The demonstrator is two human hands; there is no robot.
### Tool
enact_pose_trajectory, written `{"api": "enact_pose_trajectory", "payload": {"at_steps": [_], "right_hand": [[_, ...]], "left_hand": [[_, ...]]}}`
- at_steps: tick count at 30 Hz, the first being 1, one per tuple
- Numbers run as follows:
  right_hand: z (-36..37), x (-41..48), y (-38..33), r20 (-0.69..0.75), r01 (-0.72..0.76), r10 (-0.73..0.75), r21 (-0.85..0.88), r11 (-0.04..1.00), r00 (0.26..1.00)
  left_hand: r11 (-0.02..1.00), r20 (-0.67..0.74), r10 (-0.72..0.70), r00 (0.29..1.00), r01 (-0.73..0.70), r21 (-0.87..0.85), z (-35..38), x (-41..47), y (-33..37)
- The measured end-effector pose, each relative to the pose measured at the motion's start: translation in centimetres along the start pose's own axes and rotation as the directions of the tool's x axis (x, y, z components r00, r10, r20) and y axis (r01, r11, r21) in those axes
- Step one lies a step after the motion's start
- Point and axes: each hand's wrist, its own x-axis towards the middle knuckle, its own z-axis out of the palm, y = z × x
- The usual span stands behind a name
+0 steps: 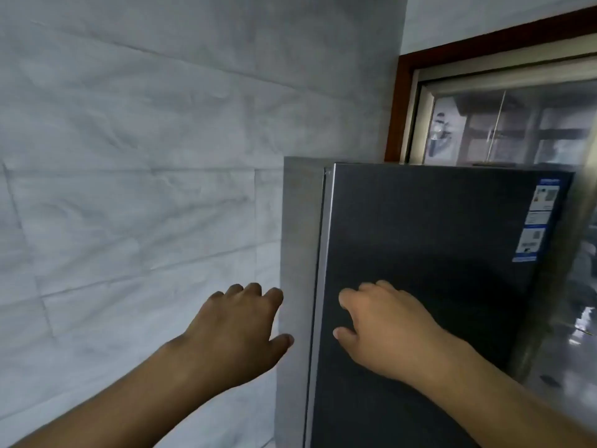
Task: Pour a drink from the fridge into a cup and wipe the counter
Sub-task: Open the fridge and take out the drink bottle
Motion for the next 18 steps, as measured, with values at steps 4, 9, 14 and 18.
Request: {"api": "enact_pose_trajectory", "payload": {"at_steps": [4,9,14,18], "right_hand": [[0.5,3.0,0.4,-0.114,-0.043,0.044,0.013,0.999,0.992],[2.2,6.9,0.2,-0.267,-0.054,0.066,0.053,0.997,0.961],[4.8,10.4,0.7,-0.524,-0.020,-0.027,-0.083,0.996,0.851],[6.7,12.2,1.3,-0.577,-0.134,-0.023,-0.227,0.965,0.817]], "left_hand": [[0.998,-0.048,0.042,0.998,-0.044,-0.038,1.7,4.0,-1.6],[0.975,-0.102,0.174,0.979,-0.186,-0.122,4.4,9.4,-3.9],[0.885,-0.220,0.273,0.936,-0.334,-0.324,7.0,14.5,-4.8],[0.712,-0.320,0.338,0.885,-0.462,-0.529,9.0,17.3,-5.0]]}}
